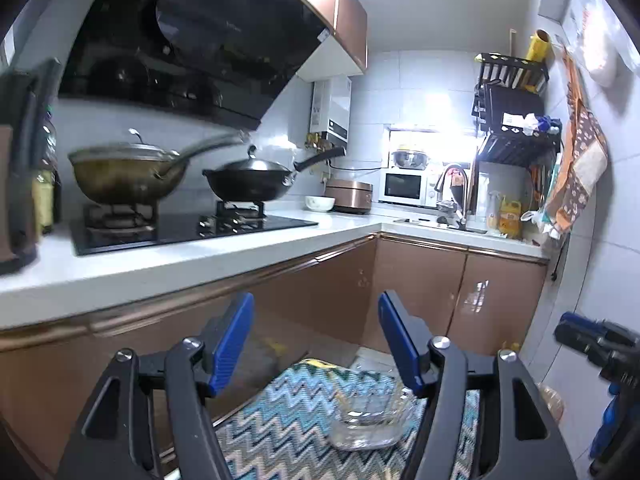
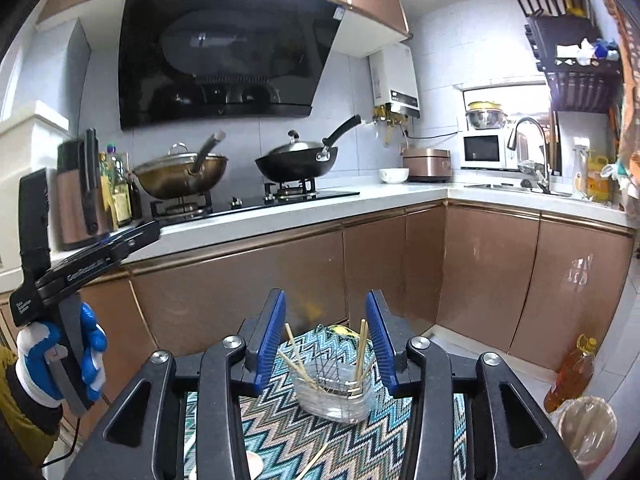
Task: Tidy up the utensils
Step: 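Drop both chopsticks into the glass cup and open both tools, then move both tools back down toward the spoons and loose chopstick on the cloth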
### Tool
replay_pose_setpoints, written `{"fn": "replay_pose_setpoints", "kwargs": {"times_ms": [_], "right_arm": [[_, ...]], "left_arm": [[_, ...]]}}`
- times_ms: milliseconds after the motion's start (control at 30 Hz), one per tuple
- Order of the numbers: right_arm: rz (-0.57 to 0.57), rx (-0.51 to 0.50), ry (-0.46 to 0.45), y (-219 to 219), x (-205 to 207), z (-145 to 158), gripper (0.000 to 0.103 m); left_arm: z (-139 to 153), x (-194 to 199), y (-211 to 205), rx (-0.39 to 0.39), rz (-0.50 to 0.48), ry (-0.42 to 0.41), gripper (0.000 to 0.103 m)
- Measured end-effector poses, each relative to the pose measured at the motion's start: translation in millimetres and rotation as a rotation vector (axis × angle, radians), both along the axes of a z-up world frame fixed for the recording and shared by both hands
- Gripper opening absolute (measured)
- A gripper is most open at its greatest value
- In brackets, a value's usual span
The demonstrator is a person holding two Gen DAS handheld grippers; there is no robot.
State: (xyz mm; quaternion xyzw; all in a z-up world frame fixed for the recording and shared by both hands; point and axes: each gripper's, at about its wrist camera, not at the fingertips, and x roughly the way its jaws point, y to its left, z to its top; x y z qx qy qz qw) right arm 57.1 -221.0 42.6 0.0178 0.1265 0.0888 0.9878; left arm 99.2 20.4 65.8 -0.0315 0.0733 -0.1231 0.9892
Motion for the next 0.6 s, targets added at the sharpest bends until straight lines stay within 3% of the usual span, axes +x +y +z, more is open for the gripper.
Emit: {"fn": "replay_pose_setpoints", "kwargs": {"times_ms": [200, 300, 600], "right_arm": [[-0.021, 0.022, 0.003, 3, -33, 1, 0.047], [-0.032, 0.018, 0.015, 7, -46, -3, 0.048], [-0.068, 0.024, 0.066, 9, -66, -21, 0.051]], "left_arm": [[1, -40, 29, 0.021, 0.038, -0.029, 0.063], [-3, -52, 40, 0.037, 0.071, -0.032, 0.069], [-14, -72, 65, 0.040, 0.083, -0.014, 0.075]]}}
